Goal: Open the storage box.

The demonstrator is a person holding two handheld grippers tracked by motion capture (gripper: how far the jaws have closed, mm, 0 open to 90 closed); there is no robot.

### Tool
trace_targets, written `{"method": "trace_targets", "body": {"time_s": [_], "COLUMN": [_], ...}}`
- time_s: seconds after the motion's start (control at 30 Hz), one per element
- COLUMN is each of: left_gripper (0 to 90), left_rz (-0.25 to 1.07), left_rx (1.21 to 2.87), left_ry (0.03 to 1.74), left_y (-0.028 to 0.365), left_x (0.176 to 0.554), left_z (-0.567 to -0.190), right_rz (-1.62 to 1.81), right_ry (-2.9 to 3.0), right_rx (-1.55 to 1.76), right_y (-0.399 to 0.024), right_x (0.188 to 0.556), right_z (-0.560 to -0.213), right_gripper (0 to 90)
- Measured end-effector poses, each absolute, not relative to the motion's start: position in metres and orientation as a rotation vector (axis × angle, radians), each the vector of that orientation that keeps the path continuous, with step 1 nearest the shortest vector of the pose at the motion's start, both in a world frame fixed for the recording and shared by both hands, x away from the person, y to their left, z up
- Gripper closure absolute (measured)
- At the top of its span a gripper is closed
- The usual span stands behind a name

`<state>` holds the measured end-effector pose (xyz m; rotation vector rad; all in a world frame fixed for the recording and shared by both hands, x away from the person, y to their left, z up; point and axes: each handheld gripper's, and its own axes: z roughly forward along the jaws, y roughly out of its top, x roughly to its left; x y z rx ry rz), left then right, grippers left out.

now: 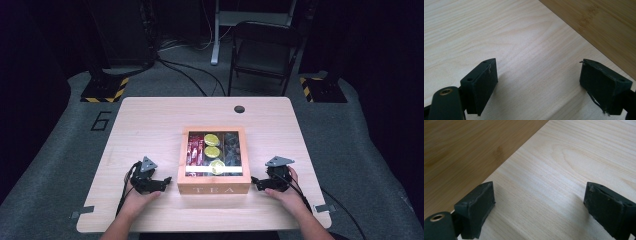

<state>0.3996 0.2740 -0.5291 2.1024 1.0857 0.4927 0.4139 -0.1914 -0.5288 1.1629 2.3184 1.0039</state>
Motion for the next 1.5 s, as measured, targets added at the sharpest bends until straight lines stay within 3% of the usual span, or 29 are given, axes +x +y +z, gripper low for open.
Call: {"method": "trace_targets", "body": {"time_s": [1.03,1.5], "left_gripper": [15.3,28.3], "left_rz": [0.499,0.389], "left_rx": [2.082,2.054], "left_ry": [1.110,1.160], "left_y": [0.2726,0.2789], "left_x": [0.3996,0.3999], "left_z": [-0.5293,-0.5199], "right_rz": [0.987,0.948], "right_ry": [2.291,2.356], "right_rx": [1.204,1.180], "right_y": [-0.1895,-0.1888], "right_x": [0.4117,0.4079], "right_z": [-0.5287,-0.5193], "right_gripper": [8.7,30.2]}}
